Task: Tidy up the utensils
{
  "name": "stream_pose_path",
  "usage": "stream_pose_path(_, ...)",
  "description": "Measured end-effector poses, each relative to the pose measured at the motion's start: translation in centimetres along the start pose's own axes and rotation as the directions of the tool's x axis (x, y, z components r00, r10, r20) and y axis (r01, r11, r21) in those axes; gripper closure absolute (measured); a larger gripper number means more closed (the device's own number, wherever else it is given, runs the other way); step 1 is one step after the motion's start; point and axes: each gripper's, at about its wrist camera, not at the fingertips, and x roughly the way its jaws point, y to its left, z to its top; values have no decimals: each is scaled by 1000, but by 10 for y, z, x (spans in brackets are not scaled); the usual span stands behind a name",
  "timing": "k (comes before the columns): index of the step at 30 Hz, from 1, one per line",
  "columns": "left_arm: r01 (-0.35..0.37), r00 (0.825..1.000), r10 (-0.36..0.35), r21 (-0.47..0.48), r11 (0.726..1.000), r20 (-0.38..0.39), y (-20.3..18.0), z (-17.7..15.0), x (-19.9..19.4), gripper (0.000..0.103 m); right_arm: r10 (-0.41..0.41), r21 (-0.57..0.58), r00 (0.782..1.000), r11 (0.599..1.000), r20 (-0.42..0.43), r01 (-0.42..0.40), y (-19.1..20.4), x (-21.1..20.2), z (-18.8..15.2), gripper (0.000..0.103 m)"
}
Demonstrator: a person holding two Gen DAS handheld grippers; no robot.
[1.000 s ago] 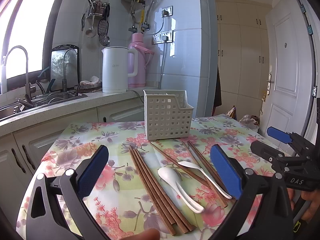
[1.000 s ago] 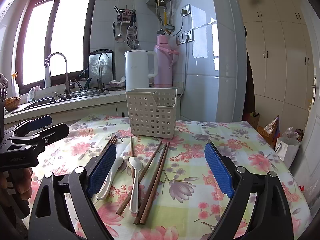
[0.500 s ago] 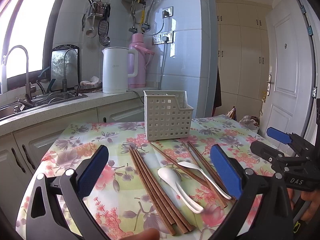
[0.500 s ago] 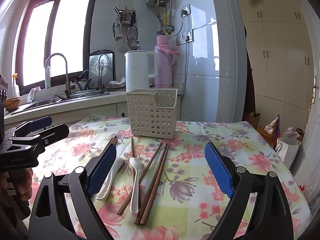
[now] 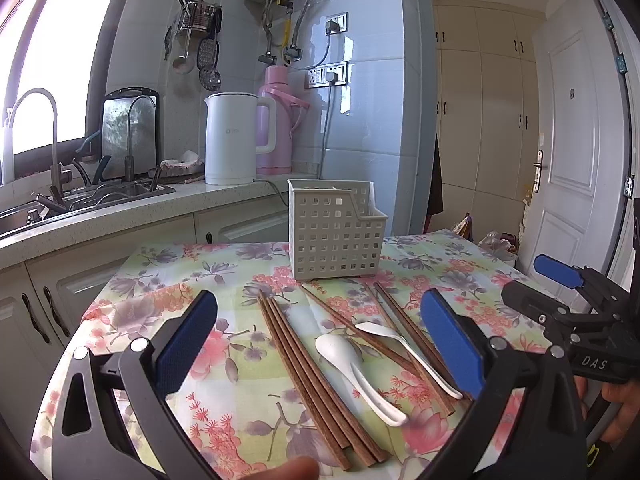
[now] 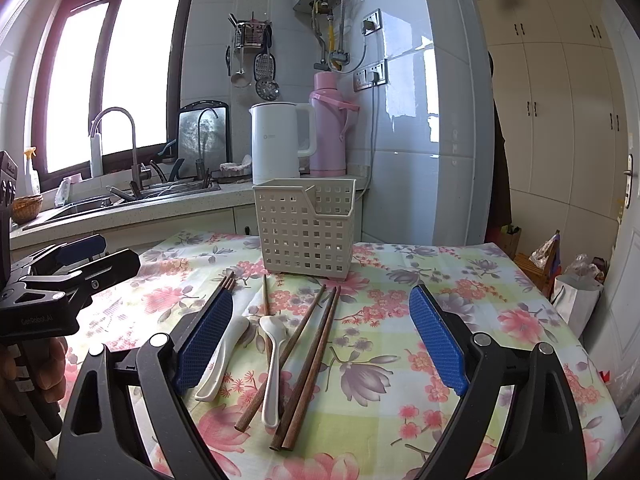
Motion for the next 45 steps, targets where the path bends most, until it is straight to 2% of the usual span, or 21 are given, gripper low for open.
stream_pose_path(39,4,1000,-4,-7,1000,-1,2,-2,-1,4,0,2,1000,1000,2,0,0,0,1,19)
stream_pose_path(42,-3,1000,3,-8,1000,-5,3,-2,0,4,-19,11,999,1000,-27,20,-2,3,1,19)
stream_pose_path(45,4,999,-5,-17,1000,-35,2,-1,4,4,-30,39,994,999,-105,34,-9,14,1,19)
